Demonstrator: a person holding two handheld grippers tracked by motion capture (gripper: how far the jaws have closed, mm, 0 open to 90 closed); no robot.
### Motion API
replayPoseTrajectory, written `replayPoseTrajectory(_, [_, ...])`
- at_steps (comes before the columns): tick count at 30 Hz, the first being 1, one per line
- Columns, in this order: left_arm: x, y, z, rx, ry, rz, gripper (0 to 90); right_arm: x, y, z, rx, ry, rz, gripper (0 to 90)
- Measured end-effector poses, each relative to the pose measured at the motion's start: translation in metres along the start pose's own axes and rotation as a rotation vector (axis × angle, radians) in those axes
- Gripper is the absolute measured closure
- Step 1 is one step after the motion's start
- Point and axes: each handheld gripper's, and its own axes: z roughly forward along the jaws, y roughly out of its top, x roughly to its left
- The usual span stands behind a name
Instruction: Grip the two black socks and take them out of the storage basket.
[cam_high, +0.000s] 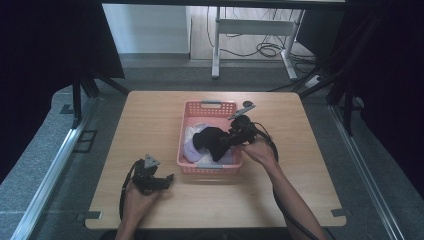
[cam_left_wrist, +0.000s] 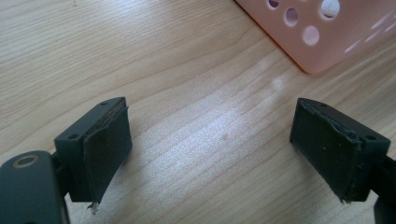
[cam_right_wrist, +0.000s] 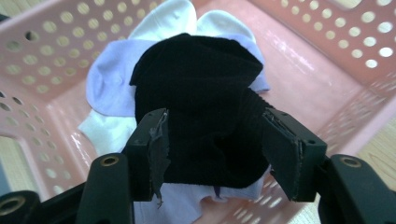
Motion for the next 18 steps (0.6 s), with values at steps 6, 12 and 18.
replayPoseTrajectory(6, [0.0, 0.0, 0.0, 0.0, 0.0, 0.0, 12.2, 0.006, 0.001, 0.011, 0.073, -0.026, -0.037, 58.7])
replayPoseTrajectory(12, [0.0, 0.0, 0.0, 0.0, 0.0, 0.0, 12.2, 0.007, 0.0, 0.012, 0.096, -0.027, -0.041, 85.5])
replayPoseTrajectory(18, [0.0, 0.0, 0.0, 0.0, 0.0, 0.0, 12.2, 0.006, 0.003, -0.003, 0.028, -0.011, -0.024, 87.0])
